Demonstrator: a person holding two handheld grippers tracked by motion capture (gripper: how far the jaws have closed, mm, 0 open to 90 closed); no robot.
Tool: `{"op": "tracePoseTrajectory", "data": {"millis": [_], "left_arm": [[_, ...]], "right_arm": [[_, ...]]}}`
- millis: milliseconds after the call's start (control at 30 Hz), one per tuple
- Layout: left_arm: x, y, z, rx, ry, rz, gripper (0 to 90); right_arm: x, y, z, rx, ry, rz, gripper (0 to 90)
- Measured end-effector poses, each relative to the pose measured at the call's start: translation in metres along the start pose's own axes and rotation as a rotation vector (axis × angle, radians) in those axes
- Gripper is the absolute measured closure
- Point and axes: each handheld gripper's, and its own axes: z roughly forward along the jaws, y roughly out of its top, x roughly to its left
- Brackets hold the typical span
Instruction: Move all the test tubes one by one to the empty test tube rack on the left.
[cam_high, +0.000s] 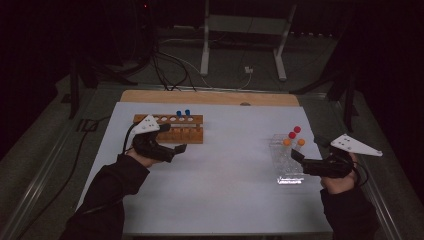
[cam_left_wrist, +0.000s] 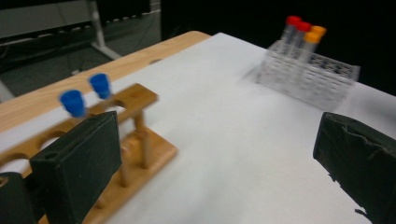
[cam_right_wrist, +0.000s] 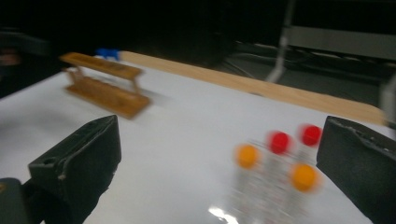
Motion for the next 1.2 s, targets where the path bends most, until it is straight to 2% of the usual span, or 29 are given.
{"op": "tracePoseTrajectory", "data": {"millis": [67, 167, 233, 333, 367, 467, 600, 700, 933, 1200], "left_arm": [[-0.006, -0.005, -0.002, 0.009, -0.018, 0.004, 1.9], [-0.012, -0.013, -0.004, 0.007, -0.035, -0.001, 1.9], [-0.016, -0.019, -0.004, 0.007, -0.044, -0.002, 1.9], [-0.019, -0.025, -0.005, 0.011, -0.051, -0.006, 1.9], [-0.02, -0.026, -0.004, 0.015, -0.045, -0.004, 1.9], [-0.021, -0.028, -0.004, 0.022, -0.043, -0.002, 1.9], [-0.022, -0.029, -0.005, 0.018, -0.051, -0.006, 1.9], [-0.022, -0.029, -0.004, 0.021, -0.05, -0.002, 1.9], [-0.023, -0.031, -0.002, 0.029, -0.05, -0.003, 1.9], [-0.021, -0.031, -0.003, 0.031, -0.049, -0.002, 1.9]], "right_arm": [[-0.01, -0.005, 0.001, 0.023, -0.046, 0.025, 1.0], [-0.021, -0.016, 0.005, 0.066, -0.084, 0.051, 4.4], [-0.026, -0.024, 0.008, 0.08, -0.09, 0.063, 6.4], [-0.031, -0.035, 0.015, 0.105, -0.113, 0.08, 17.6], [-0.033, -0.038, 0.017, 0.113, -0.109, 0.088, 24.5], [-0.039, -0.047, 0.027, 0.139, -0.113, 0.111, 37.9], [-0.04, -0.054, 0.038, 0.18, -0.128, 0.085, 53.8], [-0.041, -0.056, 0.045, 0.195, -0.141, 0.073, 60.0], [-0.043, -0.057, 0.057, 0.218, -0.149, 0.06, 70.3], [-0.04, -0.055, 0.062, 0.226, -0.169, 0.029, 74.7]]}}
